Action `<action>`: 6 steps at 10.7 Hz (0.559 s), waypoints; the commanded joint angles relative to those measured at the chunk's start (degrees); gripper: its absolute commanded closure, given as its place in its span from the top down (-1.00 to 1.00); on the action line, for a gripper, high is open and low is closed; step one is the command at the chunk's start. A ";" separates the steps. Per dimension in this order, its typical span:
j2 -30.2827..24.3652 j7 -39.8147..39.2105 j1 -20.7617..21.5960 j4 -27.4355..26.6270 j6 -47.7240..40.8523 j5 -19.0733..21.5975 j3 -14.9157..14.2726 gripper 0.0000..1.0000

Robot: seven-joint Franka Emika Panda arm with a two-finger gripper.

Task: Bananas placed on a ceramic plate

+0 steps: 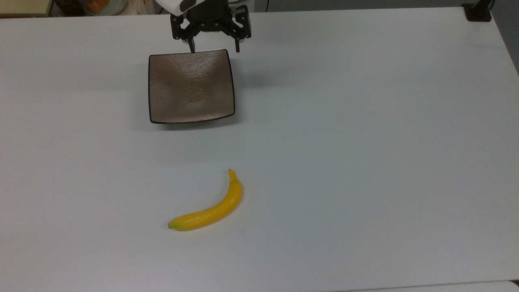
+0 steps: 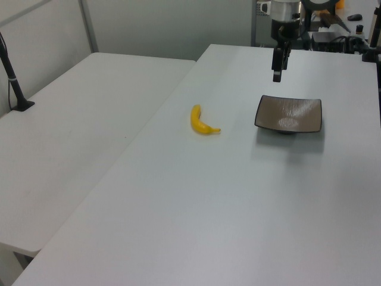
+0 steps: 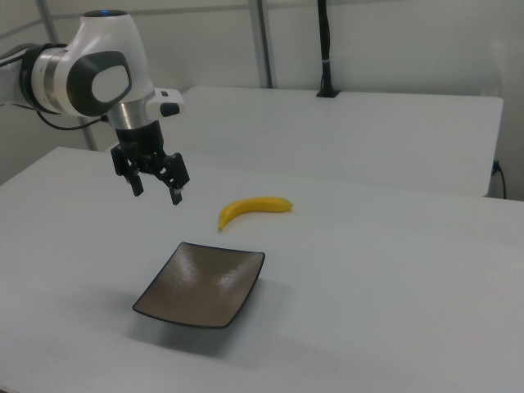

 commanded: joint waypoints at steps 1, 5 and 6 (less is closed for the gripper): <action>0.38 0.93 0.17 -1.93 1.55 -1.15 -0.64 1.00; 0.48 0.76 0.25 -1.76 1.73 -0.62 -0.55 1.00; 0.48 0.85 0.25 -1.76 1.64 -0.62 -0.55 1.00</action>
